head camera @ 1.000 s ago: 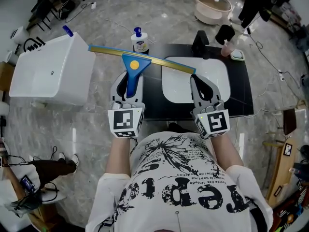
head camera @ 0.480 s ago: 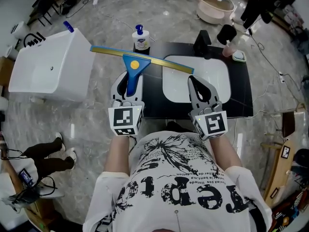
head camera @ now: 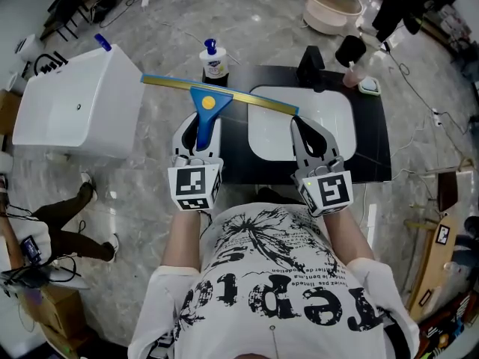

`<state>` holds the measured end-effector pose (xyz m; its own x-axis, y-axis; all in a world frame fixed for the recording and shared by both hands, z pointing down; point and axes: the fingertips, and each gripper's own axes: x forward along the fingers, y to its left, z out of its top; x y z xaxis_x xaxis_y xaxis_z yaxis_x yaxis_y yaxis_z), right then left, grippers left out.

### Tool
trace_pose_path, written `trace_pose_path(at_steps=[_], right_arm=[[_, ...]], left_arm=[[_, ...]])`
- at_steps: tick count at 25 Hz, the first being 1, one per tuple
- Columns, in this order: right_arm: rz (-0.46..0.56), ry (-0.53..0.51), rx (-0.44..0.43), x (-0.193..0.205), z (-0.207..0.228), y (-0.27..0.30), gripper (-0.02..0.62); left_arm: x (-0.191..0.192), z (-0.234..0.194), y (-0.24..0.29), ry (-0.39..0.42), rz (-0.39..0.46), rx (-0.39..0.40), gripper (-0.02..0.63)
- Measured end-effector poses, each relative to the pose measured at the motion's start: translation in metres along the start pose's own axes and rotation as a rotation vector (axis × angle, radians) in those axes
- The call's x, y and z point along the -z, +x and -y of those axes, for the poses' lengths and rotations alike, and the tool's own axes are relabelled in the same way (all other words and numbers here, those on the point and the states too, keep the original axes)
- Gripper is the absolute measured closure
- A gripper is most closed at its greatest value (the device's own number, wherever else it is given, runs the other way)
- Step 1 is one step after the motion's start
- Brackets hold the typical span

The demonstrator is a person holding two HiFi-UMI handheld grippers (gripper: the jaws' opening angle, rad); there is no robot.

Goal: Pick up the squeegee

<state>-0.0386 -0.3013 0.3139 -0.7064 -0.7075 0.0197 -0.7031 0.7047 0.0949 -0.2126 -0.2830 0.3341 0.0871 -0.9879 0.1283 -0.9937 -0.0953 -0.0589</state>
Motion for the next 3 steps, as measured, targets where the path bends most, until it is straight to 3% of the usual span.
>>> trace_pose_path(at_steps=[3], right_arm=[[0.005,0.002,-0.002,-0.0001,0.0046,0.0040,0.583]], left_arm=[[0.0000,0.0006,0.0063,-0.003,-0.002,-0.001,0.460]])
